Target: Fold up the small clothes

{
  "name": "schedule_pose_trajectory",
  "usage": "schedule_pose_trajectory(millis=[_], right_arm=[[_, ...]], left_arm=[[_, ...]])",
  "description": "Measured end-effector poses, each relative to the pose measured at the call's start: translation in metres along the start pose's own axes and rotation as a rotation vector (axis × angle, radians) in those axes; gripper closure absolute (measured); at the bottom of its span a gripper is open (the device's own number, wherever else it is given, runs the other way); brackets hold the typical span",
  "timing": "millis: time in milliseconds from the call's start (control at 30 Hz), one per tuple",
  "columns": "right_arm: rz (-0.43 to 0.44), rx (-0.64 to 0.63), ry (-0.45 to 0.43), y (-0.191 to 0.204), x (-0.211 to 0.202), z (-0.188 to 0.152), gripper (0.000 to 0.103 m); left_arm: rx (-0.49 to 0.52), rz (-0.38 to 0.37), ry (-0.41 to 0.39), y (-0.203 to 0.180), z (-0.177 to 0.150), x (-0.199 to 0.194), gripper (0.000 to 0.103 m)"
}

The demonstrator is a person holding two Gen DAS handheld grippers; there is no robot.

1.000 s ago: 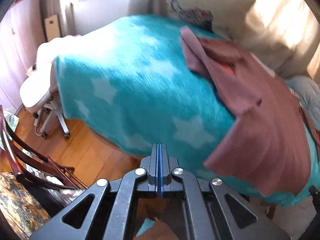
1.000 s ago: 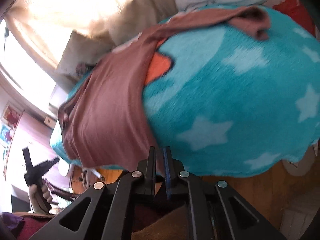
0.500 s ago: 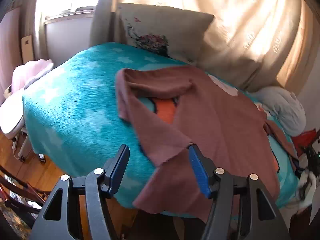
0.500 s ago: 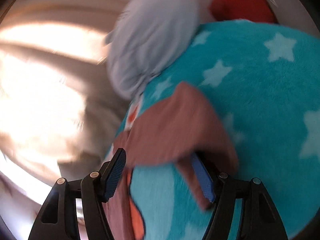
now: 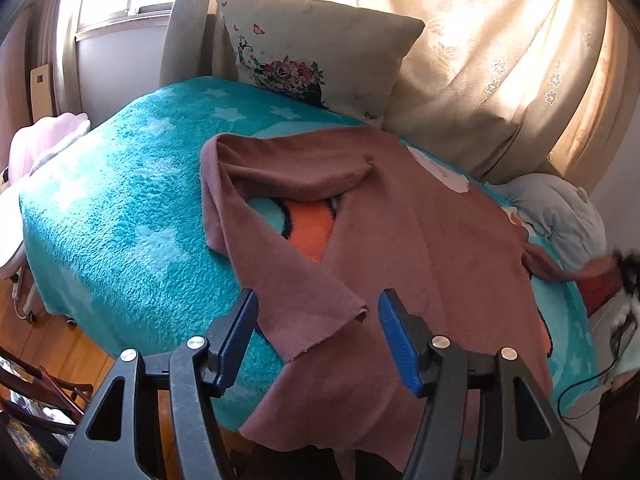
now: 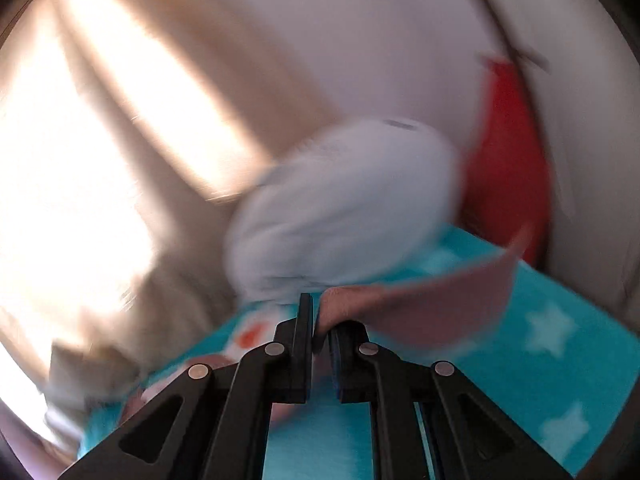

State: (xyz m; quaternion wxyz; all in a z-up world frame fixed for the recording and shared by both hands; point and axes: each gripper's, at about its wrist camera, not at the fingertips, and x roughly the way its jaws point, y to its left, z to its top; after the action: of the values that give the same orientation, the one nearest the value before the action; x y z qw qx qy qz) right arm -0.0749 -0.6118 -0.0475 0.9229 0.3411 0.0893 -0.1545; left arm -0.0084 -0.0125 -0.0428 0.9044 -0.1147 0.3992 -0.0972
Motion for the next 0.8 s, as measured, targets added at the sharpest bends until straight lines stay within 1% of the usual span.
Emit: schedule_pose_trajectory(millis=[67,100,133,200,233,267,333,367,433,467,500,533,567,600,633,700,733,767,800], right_arm=[[0.079,-0.160,0.037,0.069,0.009,-0.009,0.094],[0.141,-0.255,0.083,0.109,0.018,-0.022,0.094],[0.194,-0.331,0.132,0.138,0.024,-0.036,0.094],[0.301,-0.514,0.239,0.209,0.039,-0.083,0.094],[0.362,-0.603,0.306,0.242,0.046,-0.113,0.094],[0.421,-0.680,0.387,0.274,0.054,-0.146,0.094],[0.528,-0.823,0.591,0.326,0.075,-0.217,0.094],[0.533,-0.868,0.635,0.335,0.079,-0.239,0.094],[0.513,-0.967,0.689,0.355,0.088,-0.281,0.093],[0.523,-0.973,0.703,0.360,0.090,-0.291,0.092],[0.532,-0.961,0.709,0.361,0.091,-0.295,0.086],[0.541,-0.942,0.713,0.361,0.091,-0.296,0.076],[0.553,-0.927,0.718,0.360,0.089,-0.295,0.072],[0.563,-0.916,0.719,0.358,0.086,-0.292,0.070],[0.574,-0.902,0.719,0.356,0.081,-0.286,0.070],[0.632,-0.817,0.715,0.351,0.072,-0.259,0.068],[0.642,-0.790,0.700,0.347,0.067,-0.249,0.061],[0.618,-0.774,0.669,0.344,0.065,-0.238,0.057],[0.568,-0.781,0.642,0.342,0.066,-0.231,0.053]], left_arm=[[-0.008,-0.001,0.008,0.005,-0.001,0.002,0.041],[-0.015,-0.003,0.014,0.008,-0.002,0.003,0.041],[-0.025,-0.005,0.019,0.012,-0.003,0.004,0.041],[-0.043,-0.005,0.019,0.019,-0.004,0.003,0.041],[-0.050,-0.002,0.016,0.023,-0.004,0.002,0.041],[-0.056,0.000,0.012,0.026,-0.004,0.000,0.041],[-0.068,0.000,0.006,0.034,-0.004,-0.003,0.041],[-0.072,0.000,0.002,0.038,-0.004,-0.006,0.041],[-0.075,0.004,-0.005,0.043,-0.005,-0.009,0.041],[-0.076,0.006,-0.007,0.046,-0.005,-0.010,0.040],[-0.078,0.007,-0.010,0.050,-0.006,-0.010,0.038],[-0.081,0.008,-0.013,0.055,-0.006,-0.010,0.036],[-0.085,0.010,-0.014,0.058,-0.006,-0.009,0.036],[-0.089,0.010,-0.013,0.061,-0.006,-0.008,0.036],[-0.095,0.006,-0.010,0.065,-0.006,-0.006,0.036],[-0.112,0.004,-0.003,0.072,-0.007,-0.002,0.036],[-0.121,0.003,0.001,0.075,-0.008,0.000,0.036],[-0.131,0.002,0.007,0.079,-0.008,0.002,0.035],[-0.141,0.001,0.011,0.081,-0.008,0.005,0.035]])
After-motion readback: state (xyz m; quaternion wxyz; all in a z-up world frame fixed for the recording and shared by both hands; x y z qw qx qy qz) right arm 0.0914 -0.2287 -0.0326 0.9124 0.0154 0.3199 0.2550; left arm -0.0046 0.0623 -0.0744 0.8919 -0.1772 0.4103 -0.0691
